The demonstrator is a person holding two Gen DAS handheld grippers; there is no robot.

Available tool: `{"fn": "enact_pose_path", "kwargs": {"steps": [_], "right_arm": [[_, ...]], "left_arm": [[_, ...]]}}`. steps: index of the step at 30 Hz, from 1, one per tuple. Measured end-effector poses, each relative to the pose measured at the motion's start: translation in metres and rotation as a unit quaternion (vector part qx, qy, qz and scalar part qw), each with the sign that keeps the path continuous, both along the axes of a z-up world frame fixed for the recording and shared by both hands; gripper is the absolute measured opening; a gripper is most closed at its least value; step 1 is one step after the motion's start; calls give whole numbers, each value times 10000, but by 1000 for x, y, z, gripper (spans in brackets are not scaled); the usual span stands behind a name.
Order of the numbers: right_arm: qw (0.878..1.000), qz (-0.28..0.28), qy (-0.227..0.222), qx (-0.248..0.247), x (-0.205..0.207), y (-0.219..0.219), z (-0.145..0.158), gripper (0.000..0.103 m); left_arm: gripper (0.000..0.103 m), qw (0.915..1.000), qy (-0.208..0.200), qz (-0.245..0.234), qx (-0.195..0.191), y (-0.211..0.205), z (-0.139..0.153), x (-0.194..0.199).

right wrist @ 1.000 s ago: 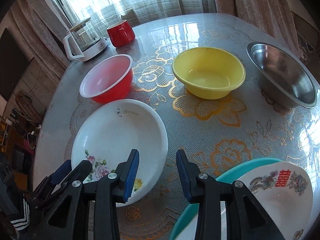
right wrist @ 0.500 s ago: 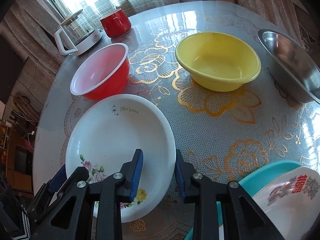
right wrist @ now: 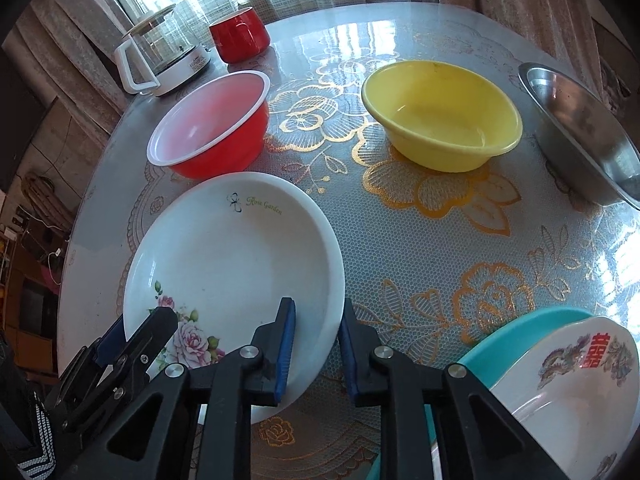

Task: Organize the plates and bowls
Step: 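Grasp the rose-pattern bowl rim with the left tool and lift it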

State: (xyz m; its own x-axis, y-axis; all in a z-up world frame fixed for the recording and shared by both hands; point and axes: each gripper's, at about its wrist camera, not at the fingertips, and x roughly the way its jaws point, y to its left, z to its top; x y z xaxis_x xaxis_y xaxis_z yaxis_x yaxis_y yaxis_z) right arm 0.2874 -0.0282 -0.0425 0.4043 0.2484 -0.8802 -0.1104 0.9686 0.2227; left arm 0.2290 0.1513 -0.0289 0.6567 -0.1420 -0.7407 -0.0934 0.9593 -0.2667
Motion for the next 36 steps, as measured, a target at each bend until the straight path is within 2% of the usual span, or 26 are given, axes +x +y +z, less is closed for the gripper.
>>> {"fn": "enact_pose_path", "kwargs": {"steps": [8,14,18,25,36], "right_arm": [[9996,89,-174,-226,-1,9,1,28],[9992,59,-191,-335,-5,10,3,22],[9962,243,-497,-673,-19,20,8,21],[9982,110,-450,-375,-29,7,11,20],[9975,70,-680,-184,-44,-1,22,20]], "left_arm": [[29,9998,-14,-64,170,-3,-1,1],[25,9999,-21,-33,123,-1,-2,2],[25,9999,-63,10,150,-1,0,0],[25,9997,-134,-59,212,-5,3,-2],[25,9990,-321,-67,301,-9,8,-8]]}}
